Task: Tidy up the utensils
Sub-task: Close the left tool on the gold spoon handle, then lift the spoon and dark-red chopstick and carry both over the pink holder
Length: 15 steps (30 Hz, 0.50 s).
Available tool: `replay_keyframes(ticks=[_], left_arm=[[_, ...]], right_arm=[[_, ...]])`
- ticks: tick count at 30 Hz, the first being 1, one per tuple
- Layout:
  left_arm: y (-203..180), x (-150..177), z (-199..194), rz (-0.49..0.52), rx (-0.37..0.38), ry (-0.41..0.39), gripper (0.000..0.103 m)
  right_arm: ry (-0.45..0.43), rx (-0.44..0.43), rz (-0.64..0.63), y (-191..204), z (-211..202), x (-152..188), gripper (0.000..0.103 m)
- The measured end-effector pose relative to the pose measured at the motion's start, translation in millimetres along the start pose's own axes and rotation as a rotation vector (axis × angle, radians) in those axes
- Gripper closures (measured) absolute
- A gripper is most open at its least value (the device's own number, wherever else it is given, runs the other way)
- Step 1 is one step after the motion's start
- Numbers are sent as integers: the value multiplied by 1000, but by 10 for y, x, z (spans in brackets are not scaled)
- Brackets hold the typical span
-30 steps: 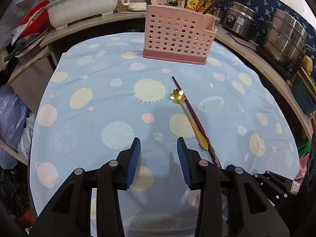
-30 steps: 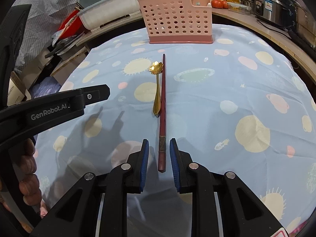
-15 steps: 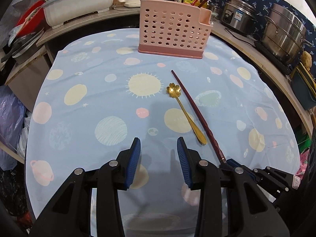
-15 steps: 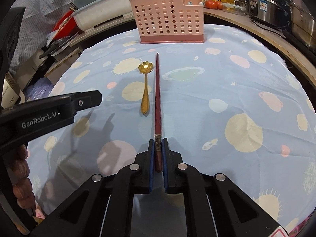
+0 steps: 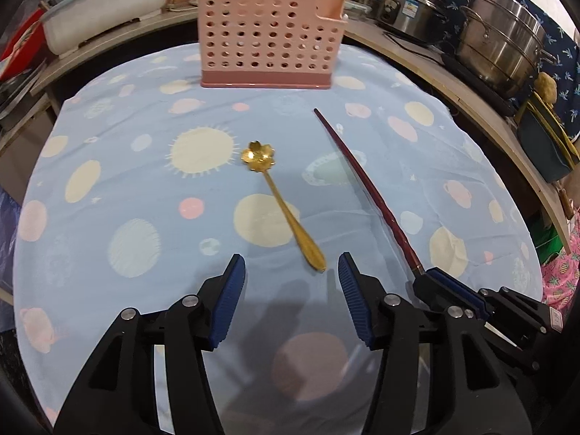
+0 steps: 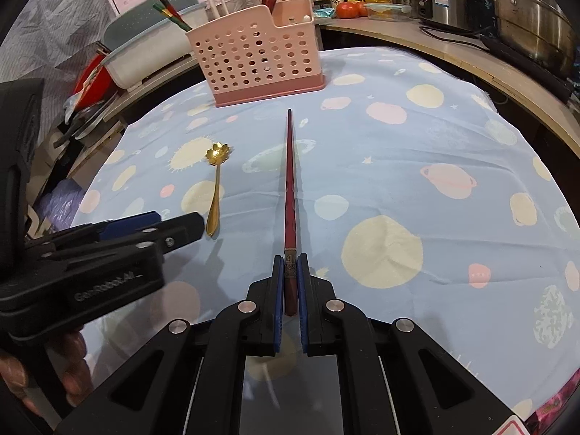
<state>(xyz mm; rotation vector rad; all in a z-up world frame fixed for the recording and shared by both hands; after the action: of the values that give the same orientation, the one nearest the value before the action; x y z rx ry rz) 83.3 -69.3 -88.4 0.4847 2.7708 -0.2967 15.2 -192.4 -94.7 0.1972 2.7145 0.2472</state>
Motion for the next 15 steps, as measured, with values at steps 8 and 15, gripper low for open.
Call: replay_keyframes(ticks=[8,15], left_arm=[[-23,-19,147,17,-18,6,71],[119,12,91,-8,9,2,92]], right_arm=[[10,-6,12,-21,35,-4,96],[10,-14,10,-13,34,0,96]])
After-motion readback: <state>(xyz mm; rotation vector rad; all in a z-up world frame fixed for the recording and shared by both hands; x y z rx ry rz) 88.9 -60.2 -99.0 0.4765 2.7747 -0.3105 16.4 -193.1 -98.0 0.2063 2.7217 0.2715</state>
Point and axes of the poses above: each gripper's, at about its wrist camera, not at the fingertips, and z roughly the way its jaws point, y to its left, x to its underside, the point moved 3 cm from there along z, roughly the way its jaws point, and after that the axes turned 13 degrees about y, right-handed, at the moved point
